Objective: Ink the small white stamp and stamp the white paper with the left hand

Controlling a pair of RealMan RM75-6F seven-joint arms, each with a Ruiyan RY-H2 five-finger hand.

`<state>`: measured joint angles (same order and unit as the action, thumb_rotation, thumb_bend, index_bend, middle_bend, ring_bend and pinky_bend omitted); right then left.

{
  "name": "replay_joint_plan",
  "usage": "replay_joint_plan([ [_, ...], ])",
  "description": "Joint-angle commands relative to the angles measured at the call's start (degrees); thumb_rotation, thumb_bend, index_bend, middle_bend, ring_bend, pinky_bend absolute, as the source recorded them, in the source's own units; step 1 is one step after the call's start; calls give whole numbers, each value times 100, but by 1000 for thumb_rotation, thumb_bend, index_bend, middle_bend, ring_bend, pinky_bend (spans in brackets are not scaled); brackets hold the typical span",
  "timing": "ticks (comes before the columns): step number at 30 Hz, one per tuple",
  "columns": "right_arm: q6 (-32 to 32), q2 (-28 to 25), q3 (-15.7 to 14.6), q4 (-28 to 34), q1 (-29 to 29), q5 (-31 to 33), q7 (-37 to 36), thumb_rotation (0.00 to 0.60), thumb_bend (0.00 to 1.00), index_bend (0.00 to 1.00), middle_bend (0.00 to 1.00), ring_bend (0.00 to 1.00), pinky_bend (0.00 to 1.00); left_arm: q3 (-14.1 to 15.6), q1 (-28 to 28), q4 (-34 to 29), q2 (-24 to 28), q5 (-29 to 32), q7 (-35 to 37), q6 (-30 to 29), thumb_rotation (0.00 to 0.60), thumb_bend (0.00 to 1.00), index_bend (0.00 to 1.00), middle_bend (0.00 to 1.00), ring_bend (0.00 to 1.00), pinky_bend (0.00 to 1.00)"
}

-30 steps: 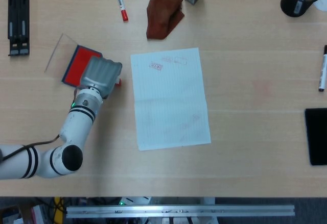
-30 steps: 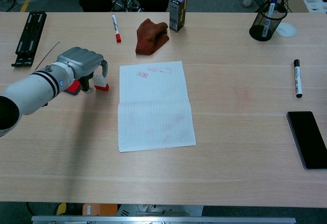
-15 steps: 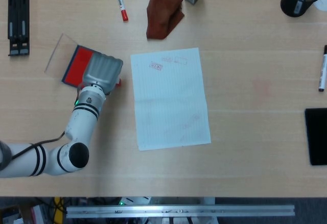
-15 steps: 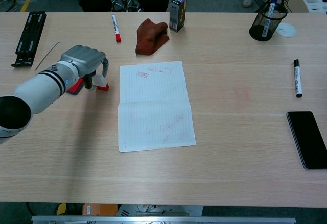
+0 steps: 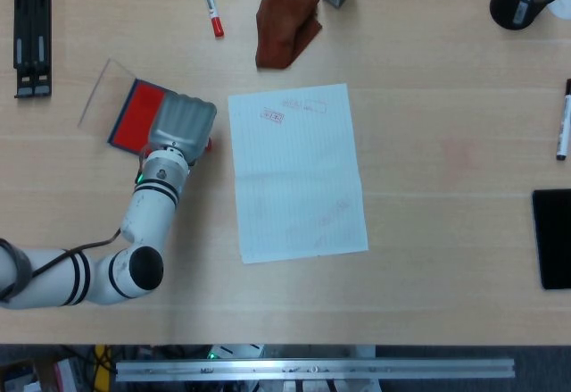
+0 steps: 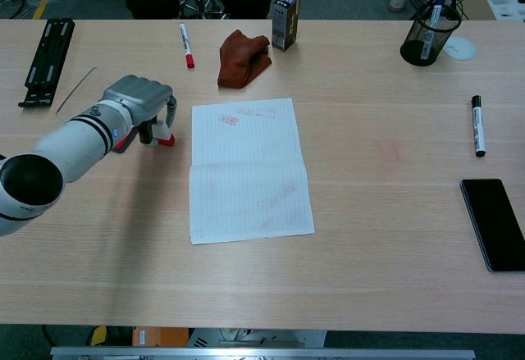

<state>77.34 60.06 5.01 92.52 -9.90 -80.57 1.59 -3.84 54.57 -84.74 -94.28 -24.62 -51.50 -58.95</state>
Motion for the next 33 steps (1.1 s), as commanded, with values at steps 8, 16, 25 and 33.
replay_joint_plan([
  [8, 5, -3, -9, -7, 22, -4, -13, 600, 118, 322, 440, 359, 512, -36, -4, 123, -113, -11, -11, -26, 600, 242, 496, 1000, 1000, 1000],
  [16, 1, -8, -15, -12, 40, 4, -23, 600, 117, 321, 440, 359, 512, -68, -13, 151, -154, -5, -19, -28, 600, 356, 492, 1000, 1000, 1000],
  [25, -11, -18, -27, -17, 52, -4, -28, 600, 117, 322, 440, 360, 511, -80, -14, 127, -151, 16, -67, -32, 600, 354, 495, 1000, 1000, 1000],
  [33, 1, -22, -30, -18, 75, 2, -41, 600, 117, 322, 440, 360, 512, -83, -7, 137, -157, -15, -97, -33, 600, 355, 507, 1000, 1000, 1000],
])
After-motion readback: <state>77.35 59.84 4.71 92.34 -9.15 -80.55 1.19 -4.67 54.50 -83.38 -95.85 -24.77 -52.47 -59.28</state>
